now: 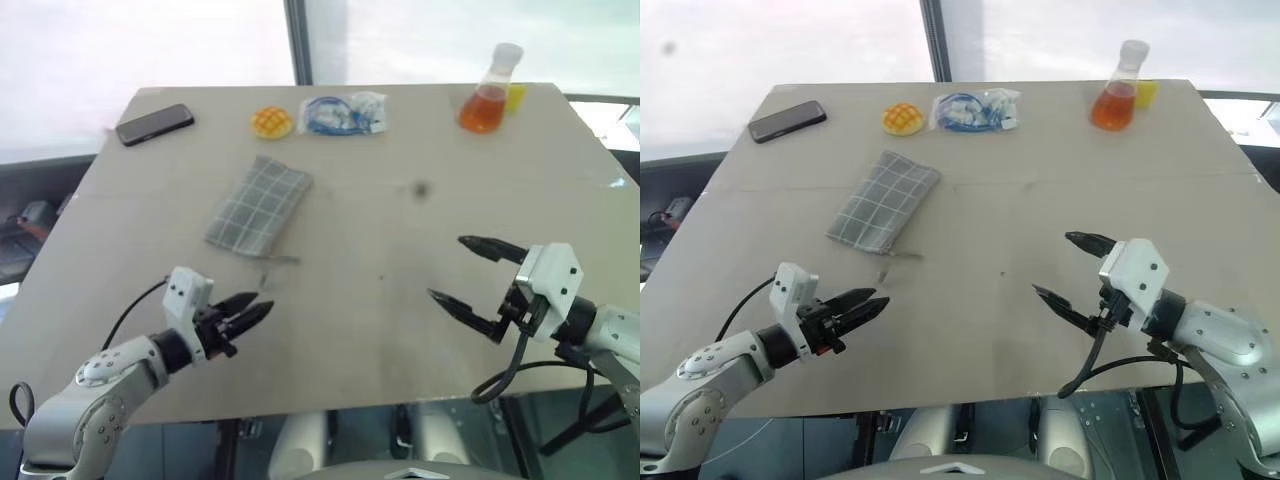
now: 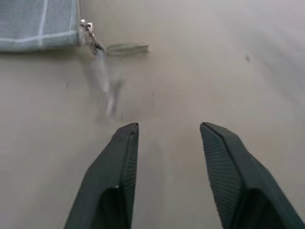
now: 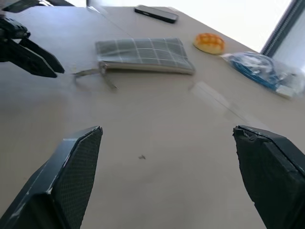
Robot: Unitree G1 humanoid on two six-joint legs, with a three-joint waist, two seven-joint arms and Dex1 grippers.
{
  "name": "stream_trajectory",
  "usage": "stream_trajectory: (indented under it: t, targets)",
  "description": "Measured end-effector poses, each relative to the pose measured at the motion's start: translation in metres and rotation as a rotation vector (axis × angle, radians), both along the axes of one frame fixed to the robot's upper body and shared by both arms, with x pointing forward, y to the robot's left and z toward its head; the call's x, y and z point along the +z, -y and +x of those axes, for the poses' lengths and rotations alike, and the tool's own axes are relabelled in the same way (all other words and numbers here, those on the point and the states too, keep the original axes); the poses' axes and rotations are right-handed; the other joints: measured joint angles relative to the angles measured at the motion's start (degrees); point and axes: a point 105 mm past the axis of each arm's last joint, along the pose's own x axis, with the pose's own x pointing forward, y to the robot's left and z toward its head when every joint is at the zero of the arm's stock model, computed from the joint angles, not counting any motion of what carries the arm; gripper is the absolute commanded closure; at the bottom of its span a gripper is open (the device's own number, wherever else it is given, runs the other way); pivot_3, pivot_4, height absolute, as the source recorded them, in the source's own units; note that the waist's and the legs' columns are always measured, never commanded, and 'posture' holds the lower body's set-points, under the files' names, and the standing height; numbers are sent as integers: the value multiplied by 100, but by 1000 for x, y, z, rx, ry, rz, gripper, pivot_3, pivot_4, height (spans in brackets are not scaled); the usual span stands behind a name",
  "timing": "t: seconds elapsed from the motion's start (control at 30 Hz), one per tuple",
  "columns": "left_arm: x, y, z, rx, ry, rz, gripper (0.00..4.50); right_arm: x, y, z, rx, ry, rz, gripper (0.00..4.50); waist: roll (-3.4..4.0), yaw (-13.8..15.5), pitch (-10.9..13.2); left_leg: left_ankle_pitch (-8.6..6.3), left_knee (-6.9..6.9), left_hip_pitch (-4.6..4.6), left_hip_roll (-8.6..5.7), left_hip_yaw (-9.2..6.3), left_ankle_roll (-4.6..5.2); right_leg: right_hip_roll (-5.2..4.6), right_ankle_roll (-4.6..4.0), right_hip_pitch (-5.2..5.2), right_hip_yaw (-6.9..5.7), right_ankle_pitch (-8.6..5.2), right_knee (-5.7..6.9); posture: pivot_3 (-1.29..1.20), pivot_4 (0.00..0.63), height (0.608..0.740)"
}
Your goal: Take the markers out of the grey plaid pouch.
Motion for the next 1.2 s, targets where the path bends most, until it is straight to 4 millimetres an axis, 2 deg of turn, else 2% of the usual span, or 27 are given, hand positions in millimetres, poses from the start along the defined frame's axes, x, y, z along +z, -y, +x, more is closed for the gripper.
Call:
stream_trajectory:
  t: [0.1,0.17,0.27,0.3,0.37,0.47,0.5,0.7,0.73,0.8,0.83,0.87,0.93,1.0,1.07,1.2]
  targets:
    - [3,-25,7,27,118,118,2289,10,-16,0,87,36,19,0,1,-18,-1,0,0,-1,3,-1,-1,4,-2,-3,-3,1,0,0,150,740]
    - [8,-52,17,42,261,314,2289,15,-27,0,146,48,34,0,1,-7,-1,5,-2,-6,2,-4,8,3,-3,-4,-11,2,-1,0,150,740]
    - [10,-72,26,9,377,553,2289,19,-33,1,174,58,47,0,0,9,-1,6,-7,-13,-1,-1,14,0,-3,-9,-11,2,-8,0,150,740]
    - [10,-76,30,-14,414,620,2013,19,-34,1,181,61,50,0,0,19,-1,6,-8,-14,-3,0,16,-3,-3,-10,-11,2,-8,0,150,740]
    - [13,-72,37,-81,475,667,1502,19,-36,1,187,60,54,0,0,40,-1,2,-8,-16,-4,5,22,-10,-3,-10,-10,3,-11,0,150,740]
    - [15,-58,55,-153,591,769,182,18,-35,2,179,59,55,0,-4,73,-1,4,-7,-17,-7,8,33,-13,-1,-7,-10,4,-12,0,150,740]
    - [18,-55,61,-162,635,814,45,18,-35,3,174,60,55,0,-8,82,-3,4,-8,-15,-6,8,34,-11,-3,-2,-11,7,-11,0,150,740]
    - [22,-34,84,-243,844,1039,45,18,-34,3,143,74,46,0,-5,100,-2,5,-10,-10,-1,12,34,3,13,-4,-10,23,-3,0,150,740]
    - [21,-29,89,-268,877,1087,625,19,-34,2,139,82,45,0,-5,105,-2,5,-10,-8,-1,12,34,5,21,-2,-10,18,-1,0,150,740]
    - [19,-26,92,-281,889,1114,973,19,-34,1,135,85,44,0,-5,107,-3,5,-9,-5,-1,14,34,5,23,0,-9,18,1,0,150,740]
    - [18,-25,93,-284,892,1122,1578,19,-34,1,135,86,44,0,-5,108,-3,5,-7,-5,0,15,34,5,23,0,-8,18,1,0,150,740]
    - [17,-23,101,-294,904,1151,1913,18,-33,1,122,82,43,0,-5,114,-3,5,-2,-5,1,12,34,6,23,3,-10,18,2,0,150,740]
    - [13,-24,104,-296,889,1158,2557,18,-33,0,116,83,42,0,-5,107,-3,5,-2,-4,2,14,34,5,23,3,-8,18,2,0,150,740]
    - [13,-22,106,-291,893,1152,3494,18,-33,-2,116,87,39,0,-5,101,-3,5,-2,-4,2,13,34,5,23,2,-7,18,2,0,150,740]
    - [20,-21,111,-276,918,1152,4468,18,-33,-1,108,87,41,0,-1,113,-5,5,-2,-3,1,11,34,5,23,4,-10,18,4,0,150,740]
    - [21,-22,115,-263,914,1141,4468,19,-33,1,102,91,41,0,15,116,-15,6,6,1,1,9,35,6,23,9,-11,18,9,0,150,740]
